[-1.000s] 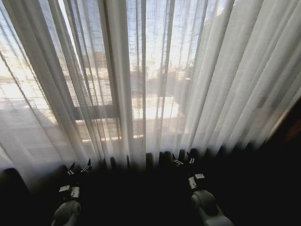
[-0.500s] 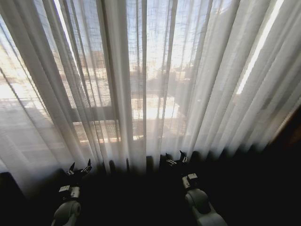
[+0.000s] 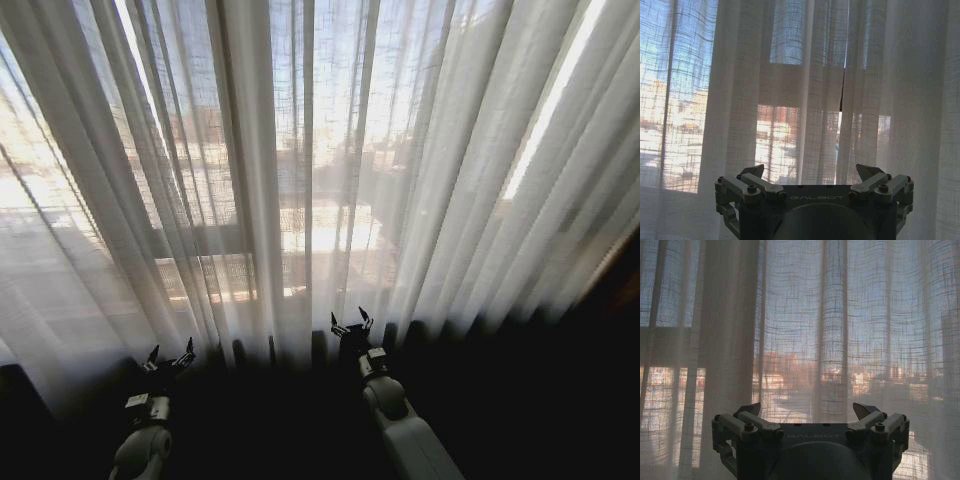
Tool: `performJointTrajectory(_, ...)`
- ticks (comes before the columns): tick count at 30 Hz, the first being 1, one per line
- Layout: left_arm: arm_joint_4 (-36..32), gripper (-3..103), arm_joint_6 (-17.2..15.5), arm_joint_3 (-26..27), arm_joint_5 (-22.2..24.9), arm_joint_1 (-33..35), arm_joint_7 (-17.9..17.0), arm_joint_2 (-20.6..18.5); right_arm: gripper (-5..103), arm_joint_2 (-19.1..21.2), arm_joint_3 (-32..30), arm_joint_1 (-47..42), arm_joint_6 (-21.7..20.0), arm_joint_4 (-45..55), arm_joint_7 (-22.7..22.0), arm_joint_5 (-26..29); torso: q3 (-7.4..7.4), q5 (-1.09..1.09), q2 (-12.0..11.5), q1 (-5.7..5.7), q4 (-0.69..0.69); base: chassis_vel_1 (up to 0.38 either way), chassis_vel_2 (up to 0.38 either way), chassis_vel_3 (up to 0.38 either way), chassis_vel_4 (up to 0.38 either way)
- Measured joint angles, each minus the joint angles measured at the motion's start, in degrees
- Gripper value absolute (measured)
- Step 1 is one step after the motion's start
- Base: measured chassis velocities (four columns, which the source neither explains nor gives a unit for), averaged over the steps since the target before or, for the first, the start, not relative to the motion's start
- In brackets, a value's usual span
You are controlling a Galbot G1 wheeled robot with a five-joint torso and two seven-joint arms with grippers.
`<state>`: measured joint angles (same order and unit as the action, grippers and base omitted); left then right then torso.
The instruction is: Open the curtains by pulling them apart, changing their state from closed to fully open.
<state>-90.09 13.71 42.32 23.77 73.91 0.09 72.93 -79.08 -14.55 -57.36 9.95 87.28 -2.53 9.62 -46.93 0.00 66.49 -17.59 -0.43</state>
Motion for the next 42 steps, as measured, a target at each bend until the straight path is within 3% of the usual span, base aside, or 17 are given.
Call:
performJointTrajectory(12, 0.0, 100, 0.0, 0.0, 0.0, 0.0, 0.0, 0.0, 100, -1.74, 0.68, 2.41, 1.46, -3.53, 2.07, 1.36, 0.0, 0.0, 0.0, 0.0, 0.0, 0.0, 0.003, 0.0, -0.005)
performJointTrajectory(31, 0.0, 100, 0.0, 0.0, 0.0, 0.0, 0.0, 0.0, 100, -1.92, -1.56, 7.19, 1.27, -8.43, -4.11, -2.0, 0.01, 0.01, 0.01, 0.03, 0.0, -0.011, 0.094, 0.018, -0.101)
performJointTrajectory(42, 0.0, 100, 0.0, 0.01, 0.0, 0.0, 0.0, 0.0, 100, -2.7, 2.75, 4.84, 0.03, -4.76, -4.14, -2.36, 0.0, 0.0, 0.01, 0.0, 0.01, 0.0, 0.0, 0.0, 0.0)
